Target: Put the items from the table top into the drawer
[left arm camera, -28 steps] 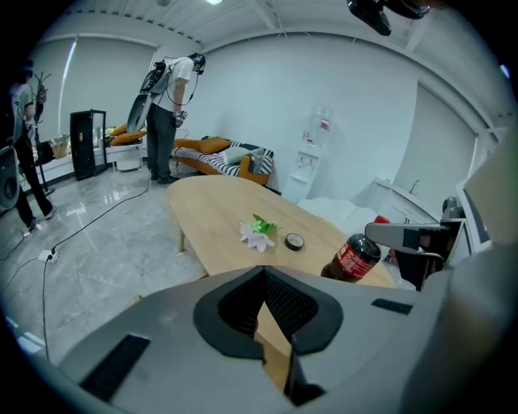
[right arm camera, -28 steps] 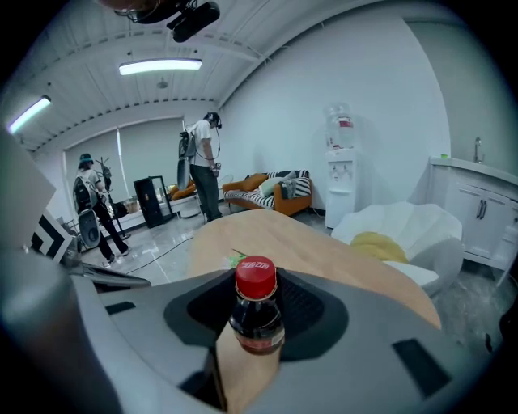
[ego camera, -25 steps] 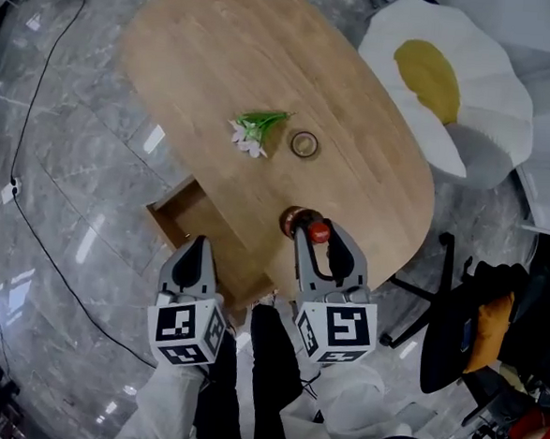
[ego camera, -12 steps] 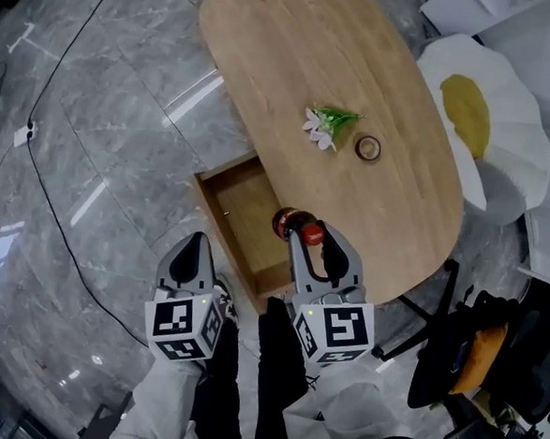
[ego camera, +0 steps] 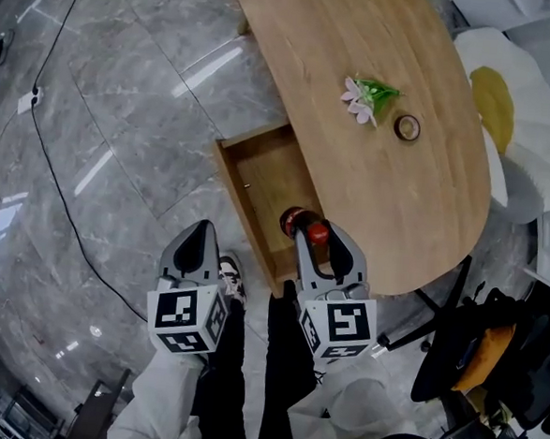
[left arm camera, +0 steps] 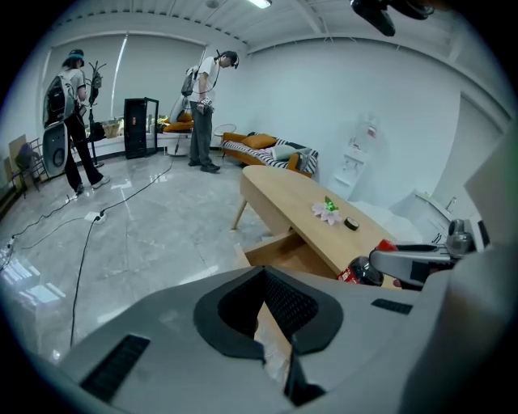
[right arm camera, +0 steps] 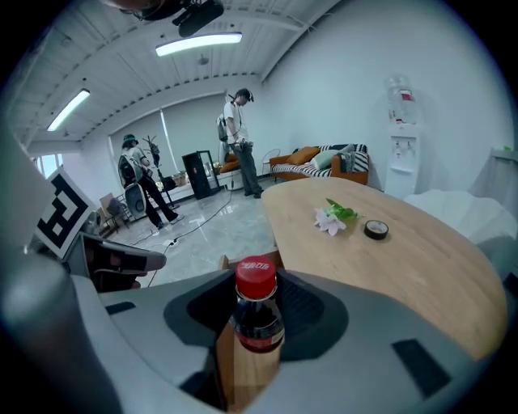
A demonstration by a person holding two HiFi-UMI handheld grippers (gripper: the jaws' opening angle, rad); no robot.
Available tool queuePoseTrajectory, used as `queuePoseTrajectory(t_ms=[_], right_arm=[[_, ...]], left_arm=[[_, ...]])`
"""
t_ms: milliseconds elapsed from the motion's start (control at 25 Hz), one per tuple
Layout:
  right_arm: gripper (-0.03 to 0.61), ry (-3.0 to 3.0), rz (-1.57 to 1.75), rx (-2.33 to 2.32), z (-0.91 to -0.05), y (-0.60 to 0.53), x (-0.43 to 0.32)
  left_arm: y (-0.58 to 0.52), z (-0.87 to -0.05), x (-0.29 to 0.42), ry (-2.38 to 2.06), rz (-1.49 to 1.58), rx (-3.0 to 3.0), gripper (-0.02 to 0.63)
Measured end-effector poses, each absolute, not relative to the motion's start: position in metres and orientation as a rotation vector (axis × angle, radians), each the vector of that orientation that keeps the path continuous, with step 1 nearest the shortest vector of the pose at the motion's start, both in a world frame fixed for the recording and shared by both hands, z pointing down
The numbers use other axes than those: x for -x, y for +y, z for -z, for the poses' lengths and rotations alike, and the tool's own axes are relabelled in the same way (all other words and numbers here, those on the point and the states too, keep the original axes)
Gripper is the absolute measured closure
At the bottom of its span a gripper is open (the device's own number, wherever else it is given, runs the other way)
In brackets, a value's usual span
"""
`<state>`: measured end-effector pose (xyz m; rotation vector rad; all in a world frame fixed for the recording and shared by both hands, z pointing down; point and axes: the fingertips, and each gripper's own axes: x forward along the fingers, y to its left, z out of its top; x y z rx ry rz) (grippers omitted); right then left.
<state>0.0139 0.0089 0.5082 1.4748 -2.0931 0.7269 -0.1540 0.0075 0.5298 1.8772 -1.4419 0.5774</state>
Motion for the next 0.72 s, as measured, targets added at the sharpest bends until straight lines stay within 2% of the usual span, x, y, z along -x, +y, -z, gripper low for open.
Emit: queuePoseTrajectory(t_ms=[720], right_arm=[[0.377,-1.93,-0.808,-1.365,-0.593,0.049,-0.01]], left_arm=[[0.031,-0.569,0.15,-1.367,-0.643,-1.864,0.62]])
